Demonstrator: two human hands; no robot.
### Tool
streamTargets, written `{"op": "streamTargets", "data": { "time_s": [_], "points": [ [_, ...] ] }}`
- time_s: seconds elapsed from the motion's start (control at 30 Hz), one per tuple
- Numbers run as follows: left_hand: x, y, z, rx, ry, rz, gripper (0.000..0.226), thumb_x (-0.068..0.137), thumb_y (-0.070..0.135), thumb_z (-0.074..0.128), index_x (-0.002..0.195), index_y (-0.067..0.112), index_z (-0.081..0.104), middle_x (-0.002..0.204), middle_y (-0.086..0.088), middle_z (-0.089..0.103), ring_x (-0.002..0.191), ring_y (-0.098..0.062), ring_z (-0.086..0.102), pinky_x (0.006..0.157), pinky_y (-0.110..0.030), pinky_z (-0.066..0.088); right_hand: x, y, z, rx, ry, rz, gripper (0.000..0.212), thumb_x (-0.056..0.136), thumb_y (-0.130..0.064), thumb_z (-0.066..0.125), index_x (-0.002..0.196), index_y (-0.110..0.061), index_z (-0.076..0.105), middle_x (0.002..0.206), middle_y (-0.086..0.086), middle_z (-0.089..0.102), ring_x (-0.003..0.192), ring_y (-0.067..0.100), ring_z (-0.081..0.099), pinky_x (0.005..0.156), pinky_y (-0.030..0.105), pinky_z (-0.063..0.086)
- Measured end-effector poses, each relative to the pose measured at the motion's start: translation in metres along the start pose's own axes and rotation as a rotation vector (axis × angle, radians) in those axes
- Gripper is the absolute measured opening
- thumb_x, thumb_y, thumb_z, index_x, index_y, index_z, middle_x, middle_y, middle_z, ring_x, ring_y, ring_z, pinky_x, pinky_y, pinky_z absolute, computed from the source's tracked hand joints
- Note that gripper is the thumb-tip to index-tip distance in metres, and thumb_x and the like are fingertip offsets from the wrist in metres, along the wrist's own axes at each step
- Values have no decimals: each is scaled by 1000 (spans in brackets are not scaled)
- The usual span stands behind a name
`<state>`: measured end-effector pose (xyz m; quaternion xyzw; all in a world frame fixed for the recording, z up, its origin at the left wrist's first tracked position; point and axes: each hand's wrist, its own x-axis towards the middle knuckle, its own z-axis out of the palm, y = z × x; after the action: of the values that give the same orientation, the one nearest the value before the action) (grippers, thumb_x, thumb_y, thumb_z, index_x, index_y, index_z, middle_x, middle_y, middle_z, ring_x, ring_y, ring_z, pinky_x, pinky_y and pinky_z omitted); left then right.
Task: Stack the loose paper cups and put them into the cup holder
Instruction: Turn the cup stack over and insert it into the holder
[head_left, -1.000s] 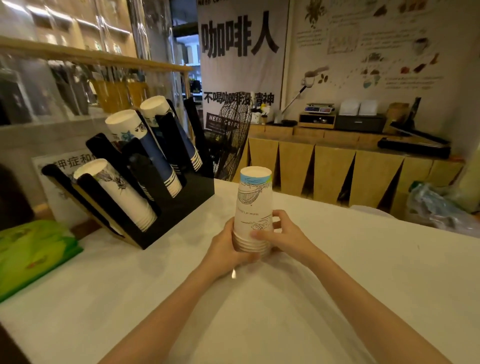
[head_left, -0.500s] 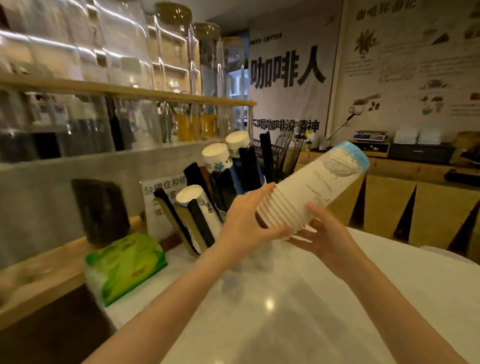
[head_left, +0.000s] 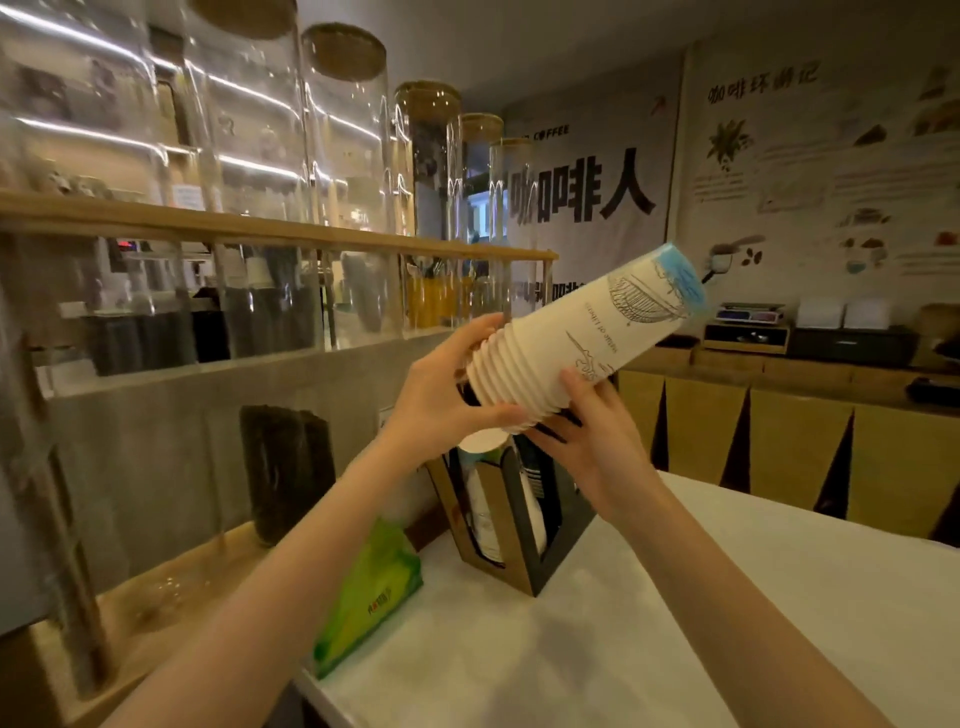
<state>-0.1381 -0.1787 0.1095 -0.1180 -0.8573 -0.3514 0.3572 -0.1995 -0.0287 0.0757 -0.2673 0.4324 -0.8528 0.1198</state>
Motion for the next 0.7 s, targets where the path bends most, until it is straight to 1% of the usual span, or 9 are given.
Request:
{"op": "streamTargets", "data": {
  "time_s": [0.1, 0.2, 0.23, 0.33, 0.37, 0.43, 0.5, 0.6, 0.7],
  "points": [
    [-1, -20, -4, -6, -17, -15, 88, 58, 23, 83, 134, 29, 37, 132, 7, 52, 117, -8, 49, 89, -13, 37, 3, 15, 9, -11, -15, -10, 34, 88, -21, 54, 118, -32, 45, 126, -1, 55, 117, 25, 55, 92, 42, 49],
    [-4, -39, -3, -32, -52, -27, 90, 57, 23, 84, 134, 31, 37, 132, 8, 52, 120, -7, 49, 98, -22, 41, 3, 22, 13, -158, 3, -57, 44, 86, -19, 58, 125, -29, 43, 119, -6, 59, 115, 17, 55, 95, 37, 47],
    [-5, -43, -2, -39, -64, -18, 89, 58, 23, 83, 132, 34, 36, 129, 11, 53, 118, -4, 49, 98, -21, 41, 3, 23, 14, -225, 6, -75, 48, 85, -19, 59, 129, -27, 41, 121, -5, 58, 115, 14, 55, 94, 33, 46],
    [-12, -54, 1, -53, -101, -42, 88, 61, 18, 81, 128, 42, 29, 116, 29, 49, 108, 14, 47, 88, -4, 39, 1, 27, 22, -398, -21, -79, 53, 86, -22, 57, 135, -26, 37, 128, -4, 54, 115, 9, 52, 84, 21, 46],
    [-14, -59, 2, -56, -117, -71, 89, 61, 15, 80, 129, 40, 28, 113, 30, 47, 106, 13, 47, 88, -5, 39, 1, 28, 24, -449, -30, -61, 54, 88, -24, 55, 137, -26, 34, 129, -5, 53, 116, 9, 51, 84, 19, 45],
    [-17, -68, 5, -42, -171, -136, 89, 61, 16, 80, 133, 34, 30, 114, 24, 49, 109, 1, 48, 94, -19, 39, 1, 31, 27, -529, -21, 9, 53, 91, -29, 49, 140, -26, 28, 129, -8, 48, 122, 11, 45, 90, 17, 39],
    [-18, -74, 5, -14, -220, -187, 81, 63, 21, 79, 132, 31, 37, 117, 18, 49, 115, -6, 46, 97, -29, 40, 2, 37, 24, -583, 14, 104, 52, 94, -35, 40, 142, -24, 25, 133, -6, 44, 130, 15, 38, 97, 24, 32],
    [-18, -73, 4, -48, -231, -241, 62, 67, 18, 76, 119, 30, 45, 113, 14, 51, 114, -10, 48, 92, -27, 40, 2, 44, 16, -593, 49, 239, 55, 95, -47, 25, 143, -22, 26, 142, -4, 39, 137, 18, 31, 110, 32, 23],
    [-17, -70, 4, -168, -141, -267, 72, 67, 19, 77, 127, 26, 39, 118, 12, 49, 116, -8, 44, 91, -25, 37, -6, 48, 12, -628, 82, 332, 55, 95, -47, 14, 142, -21, 28, 143, -1, 39, 139, 20, 27, 112, 34, 19]
  ]
}}
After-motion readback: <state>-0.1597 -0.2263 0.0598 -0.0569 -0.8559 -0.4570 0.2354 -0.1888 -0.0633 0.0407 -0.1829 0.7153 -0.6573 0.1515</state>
